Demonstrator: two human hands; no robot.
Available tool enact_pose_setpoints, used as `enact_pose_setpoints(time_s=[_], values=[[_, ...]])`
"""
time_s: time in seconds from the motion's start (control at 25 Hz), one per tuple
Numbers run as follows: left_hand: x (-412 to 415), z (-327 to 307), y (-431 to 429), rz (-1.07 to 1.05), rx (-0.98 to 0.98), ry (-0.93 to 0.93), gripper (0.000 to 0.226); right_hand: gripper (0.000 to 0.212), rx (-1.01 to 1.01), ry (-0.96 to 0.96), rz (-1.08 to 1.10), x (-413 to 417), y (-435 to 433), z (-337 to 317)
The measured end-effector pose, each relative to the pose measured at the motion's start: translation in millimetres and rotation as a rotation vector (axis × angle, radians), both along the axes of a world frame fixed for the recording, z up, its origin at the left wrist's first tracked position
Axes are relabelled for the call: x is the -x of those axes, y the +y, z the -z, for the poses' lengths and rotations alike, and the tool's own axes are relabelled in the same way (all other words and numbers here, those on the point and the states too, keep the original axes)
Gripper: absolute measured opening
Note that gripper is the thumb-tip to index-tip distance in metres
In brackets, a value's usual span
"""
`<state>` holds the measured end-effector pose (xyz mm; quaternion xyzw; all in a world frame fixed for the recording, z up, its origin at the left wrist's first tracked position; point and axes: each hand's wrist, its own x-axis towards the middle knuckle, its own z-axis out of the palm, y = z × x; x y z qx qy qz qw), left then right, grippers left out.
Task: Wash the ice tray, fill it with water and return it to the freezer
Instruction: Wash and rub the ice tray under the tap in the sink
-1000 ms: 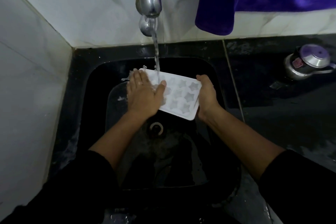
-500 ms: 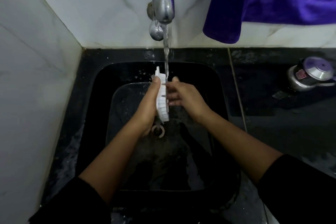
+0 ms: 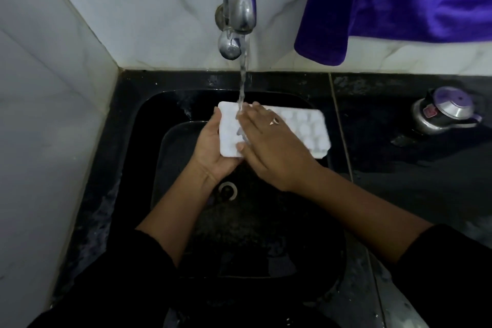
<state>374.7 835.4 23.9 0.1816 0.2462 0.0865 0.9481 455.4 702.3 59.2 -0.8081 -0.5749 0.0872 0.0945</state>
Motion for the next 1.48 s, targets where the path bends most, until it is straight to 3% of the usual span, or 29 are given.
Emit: enact_pose_setpoints(time_s=[0.2, 0.36, 0.44, 0.52, 0.68, 0.84, 1.0, 1.16, 1.32, 1.48], values=[[-7.8, 9.3, -6.3, 0.032, 0.061, 0.006, 0.073, 0.094, 0.107, -0.203, -0.177, -4.9, -15.3, -2.9], [-13.3, 17.6, -9.1, 0.031, 0.068, -0.034, 0.066, 0.100, 0.162, -0.130, -0.070, -10.9, 3.3, -9.6], [-14.1, 21.7, 4.3, 0.032, 0.077, -0.044, 0.070, 0.102, 0.157, -0.118, -0.143, 3.2, -3.6, -6.1], [-13.5, 21.5, 8.4, 0.036, 0.088, -0.054, 0.072, 0.101, 0.150, -0.139, -0.200, -1.1, -3.8, -8.9], [-15.2, 17.8, -2.8, -0.007, 0.098, -0.031, 0.068, 0.100, 0.145, -0.123, -0.068, -15.9, 13.7, -16.2], [-13.5, 16.6, 9.9, -0.018, 0.054, -0.039, 0.074, 0.102, 0.150, -0.142, -0.223, 2.9, -8.2, -12.4], [-17.0, 10.9, -14.5, 0.018, 0.036, -0.009, 0.062, 0.097, 0.145, -0.155, -0.007, -26.6, 11.0, -20.8], [-16.0, 5.6, 5.3, 0.017, 0.006, 0.031, 0.078, 0.101, 0.161, -0.192, -0.217, 5.8, -14.7, -12.8], [-18.8, 3.9, -9.5, 0.001, -0.001, 0.036, 0.064, 0.097, 0.133, -0.177, -0.050, -16.8, 9.2, -21.5], [-10.5, 5.9, 9.8, -0.008, 0.001, 0.031, 0.074, 0.100, 0.149, -0.172, -0.189, 10.8, -8.4, -11.0]])
